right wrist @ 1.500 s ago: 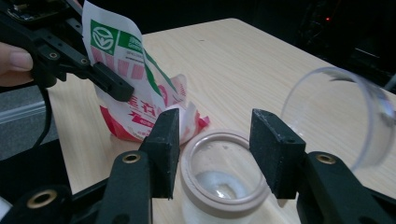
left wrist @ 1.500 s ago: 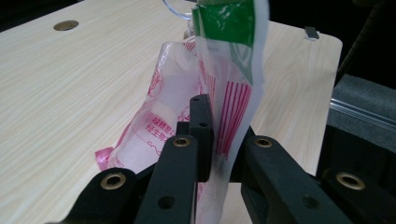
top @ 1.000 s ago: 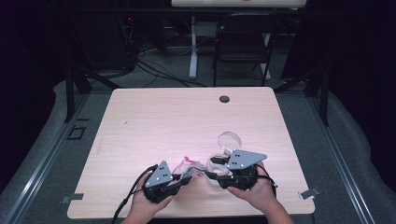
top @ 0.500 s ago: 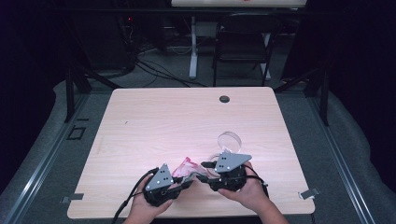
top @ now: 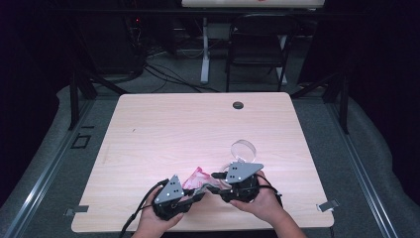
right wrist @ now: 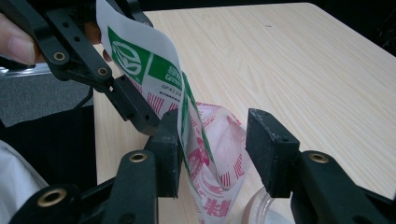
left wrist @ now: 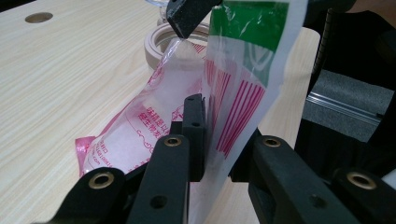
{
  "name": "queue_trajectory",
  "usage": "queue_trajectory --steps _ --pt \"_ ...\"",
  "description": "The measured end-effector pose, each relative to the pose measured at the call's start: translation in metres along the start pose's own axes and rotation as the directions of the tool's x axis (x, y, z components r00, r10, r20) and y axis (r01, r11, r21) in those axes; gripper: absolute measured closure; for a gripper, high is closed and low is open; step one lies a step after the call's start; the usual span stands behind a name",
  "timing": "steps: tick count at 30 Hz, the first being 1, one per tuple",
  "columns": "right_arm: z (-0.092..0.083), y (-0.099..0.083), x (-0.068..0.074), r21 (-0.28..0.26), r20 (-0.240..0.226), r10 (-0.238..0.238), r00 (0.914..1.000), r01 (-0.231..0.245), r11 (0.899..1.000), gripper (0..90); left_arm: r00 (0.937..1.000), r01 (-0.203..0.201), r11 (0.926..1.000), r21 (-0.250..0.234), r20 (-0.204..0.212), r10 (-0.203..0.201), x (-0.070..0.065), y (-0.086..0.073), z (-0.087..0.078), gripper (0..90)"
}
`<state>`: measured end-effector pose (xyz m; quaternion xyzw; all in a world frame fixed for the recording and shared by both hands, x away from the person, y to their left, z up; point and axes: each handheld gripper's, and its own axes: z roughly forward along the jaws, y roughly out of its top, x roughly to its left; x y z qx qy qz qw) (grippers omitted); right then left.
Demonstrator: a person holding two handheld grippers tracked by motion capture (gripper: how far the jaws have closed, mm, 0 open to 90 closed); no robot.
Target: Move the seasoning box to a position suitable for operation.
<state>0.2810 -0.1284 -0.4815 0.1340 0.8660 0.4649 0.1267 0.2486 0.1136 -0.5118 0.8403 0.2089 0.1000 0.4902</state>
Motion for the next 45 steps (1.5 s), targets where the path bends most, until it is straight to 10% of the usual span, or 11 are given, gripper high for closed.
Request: queue_trajectory --steps 12,28,45 --pt "0.0 0.005 0.0 -0.013 -0.016 -0.049 0.9987 0.049 0.999 51.4 0.9999 0.003 1.0 -0.003 0.017 -0.003 0.001 -0.001 0.0 80.8" --pt "0.012 0.004 0.006 0.091 -0.088 -0.083 0.9926 0.091 0.992 83.7 0.9997 0.017 0.9999 -0.004 0.019 -0.017 0.002 -0.002 -0.002 75.6" --pt "0.012 0.005 0.003 0.085 -0.081 -0.051 0.9954 0.057 0.995 90.0 0.9927 0.039 0.9984 0.041 -0.116 -0.034 0.008 -0.022 -0.008 54.1"
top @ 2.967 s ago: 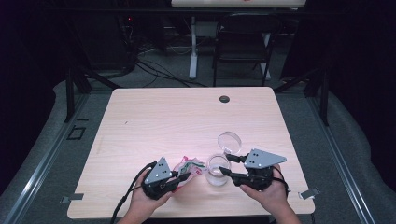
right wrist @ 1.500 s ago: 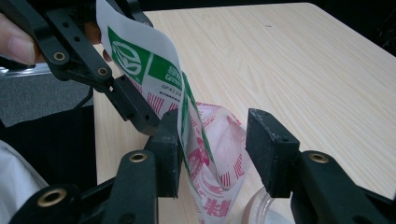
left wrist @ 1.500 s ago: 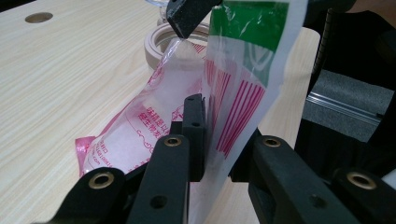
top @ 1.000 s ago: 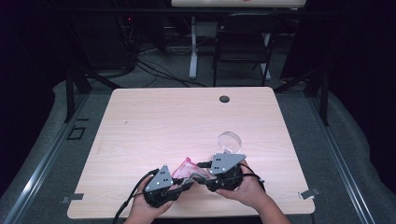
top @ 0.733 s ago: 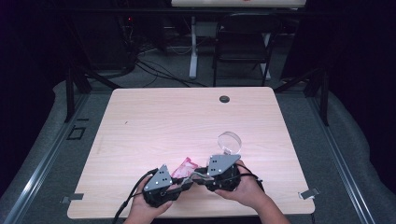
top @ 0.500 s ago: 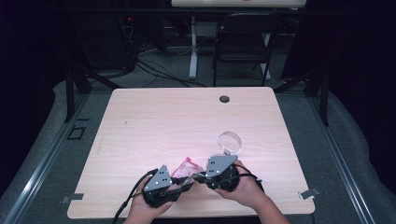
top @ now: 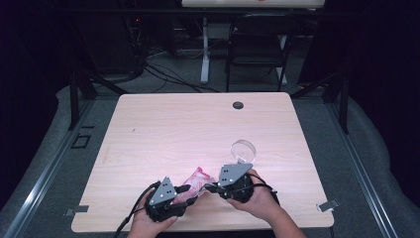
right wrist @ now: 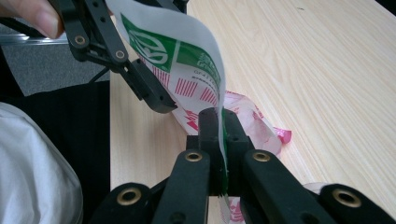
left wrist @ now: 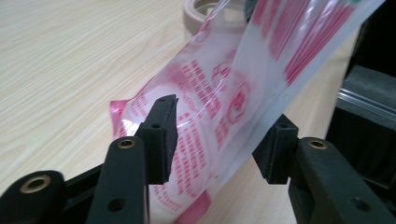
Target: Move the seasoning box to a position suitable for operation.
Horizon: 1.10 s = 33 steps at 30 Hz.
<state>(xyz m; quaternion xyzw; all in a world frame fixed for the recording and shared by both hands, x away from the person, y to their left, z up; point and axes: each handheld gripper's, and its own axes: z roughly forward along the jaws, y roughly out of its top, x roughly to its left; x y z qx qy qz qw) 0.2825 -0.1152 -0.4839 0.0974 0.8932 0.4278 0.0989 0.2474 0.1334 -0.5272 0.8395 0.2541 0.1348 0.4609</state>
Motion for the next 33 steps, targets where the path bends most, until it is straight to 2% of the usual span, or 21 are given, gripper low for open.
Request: queue_trajectory --steps 3,6,8,9,11,13,17,21,25,33 --pt "0.0 0.0 0.0 -0.005 0.004 0.004 1.0 -0.004 1.0 90.0 0.9993 -0.004 0.9999 0.011 -0.036 0.004 -0.001 -0.003 0.002 49.8" --pt "0.0 0.0 0.001 -0.004 0.006 0.011 0.9999 -0.011 1.0 90.0 0.9985 -0.008 0.9993 0.035 -0.054 0.01 -0.001 -0.006 0.006 48.9" --pt "0.0 0.001 0.002 -0.005 0.011 0.01 0.9999 -0.01 1.0 90.0 0.9991 0.003 0.9991 0.042 -0.043 -0.001 0.001 -0.008 0.008 49.9" --pt "0.0 0.001 0.002 -0.007 0.015 0.008 0.9999 -0.008 1.0 90.0 0.9982 -0.005 0.999 0.045 -0.059 0.008 0.001 -0.009 0.009 49.1" --pt "0.001 0.001 0.003 -0.016 0.02 0.008 0.9998 -0.008 1.0 90.0 0.9979 -0.006 0.9989 0.047 -0.064 0.009 0.002 -0.01 0.009 45.8" --pt "0.0 0.002 0.003 -0.012 0.02 0.004 0.9998 -0.004 1.0 90.0 0.9962 -0.014 0.9983 0.056 -0.085 0.019 0.002 -0.011 0.012 41.4" --pt "0.0 0.002 0.003 -0.015 0.021 0.005 0.9998 -0.004 1.0 90.0 0.9948 -0.025 0.995 0.096 -0.095 0.035 0.001 -0.017 0.019 35.4" --pt "0.0 0.002 0.003 -0.018 0.016 0.001 0.9999 0.0 1.0 90.0 0.9892 -0.04 0.9932 0.109 -0.136 0.055 0.0 -0.019 0.026 31.9" --pt "0.0 0.002 0.004 -0.023 0.015 0.001 0.9999 -0.001 1.0 90.0 0.9853 -0.028 0.9932 0.113 -0.164 0.047 0.004 -0.023 0.03 30.9" --pt "0.0 0.001 0.004 -0.028 0.013 0.007 0.9999 -0.006 1.0 90.0 0.9887 0.032 0.9929 0.115 -0.149 -0.015 0.011 -0.028 0.035 27.7"
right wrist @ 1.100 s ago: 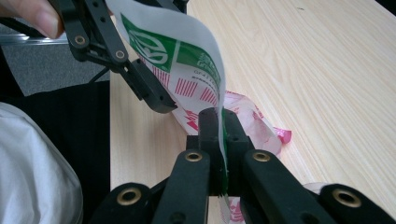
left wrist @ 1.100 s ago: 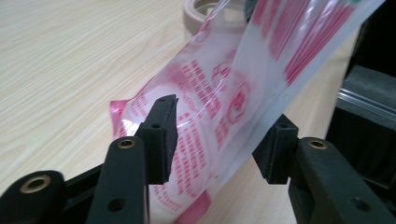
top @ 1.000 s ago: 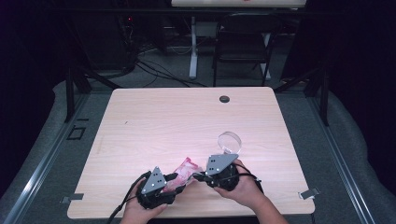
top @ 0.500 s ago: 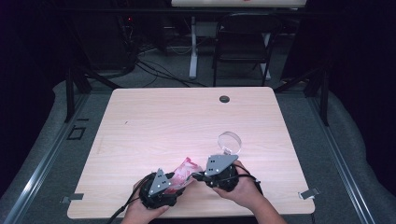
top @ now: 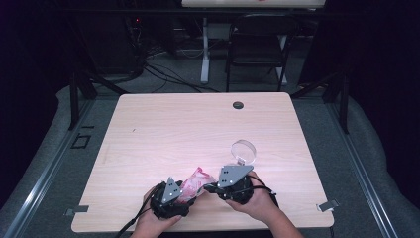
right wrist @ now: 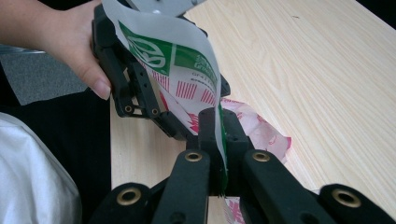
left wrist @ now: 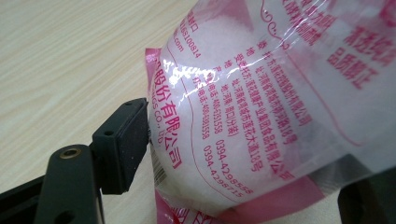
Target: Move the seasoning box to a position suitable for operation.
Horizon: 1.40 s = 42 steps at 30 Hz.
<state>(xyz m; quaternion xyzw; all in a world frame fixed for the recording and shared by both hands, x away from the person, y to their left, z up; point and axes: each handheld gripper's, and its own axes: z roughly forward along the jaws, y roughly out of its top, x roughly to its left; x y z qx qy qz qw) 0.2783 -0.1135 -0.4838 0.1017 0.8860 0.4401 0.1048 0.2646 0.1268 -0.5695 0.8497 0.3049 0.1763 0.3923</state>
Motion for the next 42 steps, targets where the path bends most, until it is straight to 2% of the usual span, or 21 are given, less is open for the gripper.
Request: queue_trajectory --steps 5,17,19,21,30,36,42 --pt "0.0 -0.001 0.0 0.001 -0.001 0.001 1.0 -0.001 1.0 90.0 0.9998 0.018 0.9998 0.012 0.007 -0.018 0.001 -0.001 0.006 26.5" --pt "0.0 -0.001 0.0 -0.006 -0.005 0.007 1.0 -0.007 1.0 90.0 0.9997 0.022 0.9989 0.041 -0.003 -0.022 0.0 -0.002 0.018 25.4" --pt "0.0 -0.001 0.0 -0.006 -0.005 0.007 1.0 -0.007 1.0 90.0 0.9998 0.019 0.9983 0.056 0.005 -0.02 0.001 -0.002 0.02 25.1" --pt "0.0 -0.001 0.0 -0.008 -0.005 0.008 1.0 -0.008 1.0 90.0 0.9999 0.015 0.9973 0.072 -0.007 -0.015 0.0 -0.003 0.023 25.9" --pt "0.0 -0.001 0.001 -0.011 -0.004 0.007 1.0 -0.007 1.0 90.0 0.9998 0.02 0.9971 0.073 -0.004 -0.02 0.001 -0.003 0.025 26.2" --pt "0.0 -0.001 0.001 -0.013 -0.001 0.008 1.0 -0.008 1.0 90.0 0.9997 0.024 0.9973 0.069 -0.009 -0.024 0.0 -0.003 0.025 29.8" --pt "-0.001 -0.001 0.0 -0.009 0.0 0.004 1.0 -0.004 1.0 90.0 0.9997 0.009 0.9982 0.059 -0.022 -0.008 -0.001 -0.003 0.024 38.9"
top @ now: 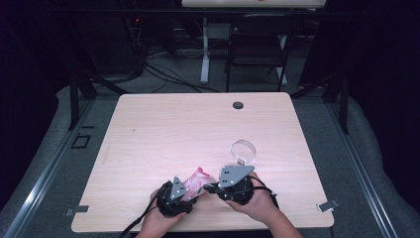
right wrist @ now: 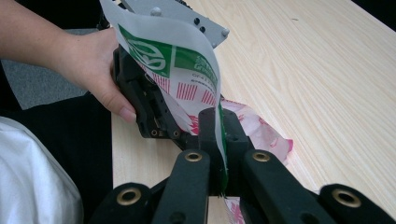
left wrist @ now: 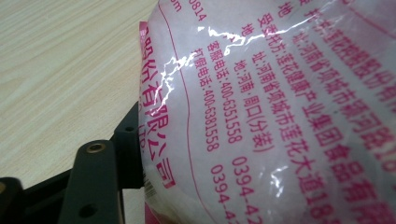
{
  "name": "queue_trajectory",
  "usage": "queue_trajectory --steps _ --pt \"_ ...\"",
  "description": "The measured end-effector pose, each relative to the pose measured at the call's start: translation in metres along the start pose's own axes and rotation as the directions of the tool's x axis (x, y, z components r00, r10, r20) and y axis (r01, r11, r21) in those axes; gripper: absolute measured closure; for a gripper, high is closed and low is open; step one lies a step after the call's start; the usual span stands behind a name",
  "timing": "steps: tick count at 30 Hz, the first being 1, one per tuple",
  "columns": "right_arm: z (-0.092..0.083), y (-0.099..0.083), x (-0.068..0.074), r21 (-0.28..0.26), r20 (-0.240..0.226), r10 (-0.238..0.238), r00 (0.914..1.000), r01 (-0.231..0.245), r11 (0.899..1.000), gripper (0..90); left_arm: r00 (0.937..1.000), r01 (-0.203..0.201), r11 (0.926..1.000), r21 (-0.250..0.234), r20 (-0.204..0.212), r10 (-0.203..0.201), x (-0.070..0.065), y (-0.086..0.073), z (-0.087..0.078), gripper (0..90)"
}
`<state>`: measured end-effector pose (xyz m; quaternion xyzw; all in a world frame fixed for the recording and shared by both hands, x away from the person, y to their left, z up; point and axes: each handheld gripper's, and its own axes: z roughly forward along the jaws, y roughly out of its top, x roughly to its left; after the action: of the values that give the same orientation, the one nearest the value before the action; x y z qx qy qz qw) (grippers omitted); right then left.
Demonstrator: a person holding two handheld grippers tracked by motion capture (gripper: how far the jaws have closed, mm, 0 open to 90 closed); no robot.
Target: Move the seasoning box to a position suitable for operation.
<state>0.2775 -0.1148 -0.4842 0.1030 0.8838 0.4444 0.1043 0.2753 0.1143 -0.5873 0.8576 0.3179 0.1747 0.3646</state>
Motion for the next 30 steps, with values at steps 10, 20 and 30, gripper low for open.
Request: queue_trajectory --steps 10,20,30 --pt "0.0001 -0.0004 -0.0001 -0.004 0.0 0.004 1.0 -0.004 1.0 90.0 0.9998 -0.015 0.9999 -0.007 -0.01 0.015 -0.0015 -0.0005 -0.0011 46.9" --pt "-0.0007 -0.0001 0.0005 -0.011 0.0 0.005 1.0 -0.005 1.0 90.0 0.9989 -0.04 0.9989 -0.023 -0.025 0.039 -0.0027 -0.0003 -0.0029 53.2" --pt "-0.0041 0.0007 0.0002 -0.036 -0.004 0.007 1.0 -0.007 0.999 90.0 0.9968 -0.059 0.998 -0.025 -0.055 0.057 -0.0038 0.0043 -0.009 55.7"
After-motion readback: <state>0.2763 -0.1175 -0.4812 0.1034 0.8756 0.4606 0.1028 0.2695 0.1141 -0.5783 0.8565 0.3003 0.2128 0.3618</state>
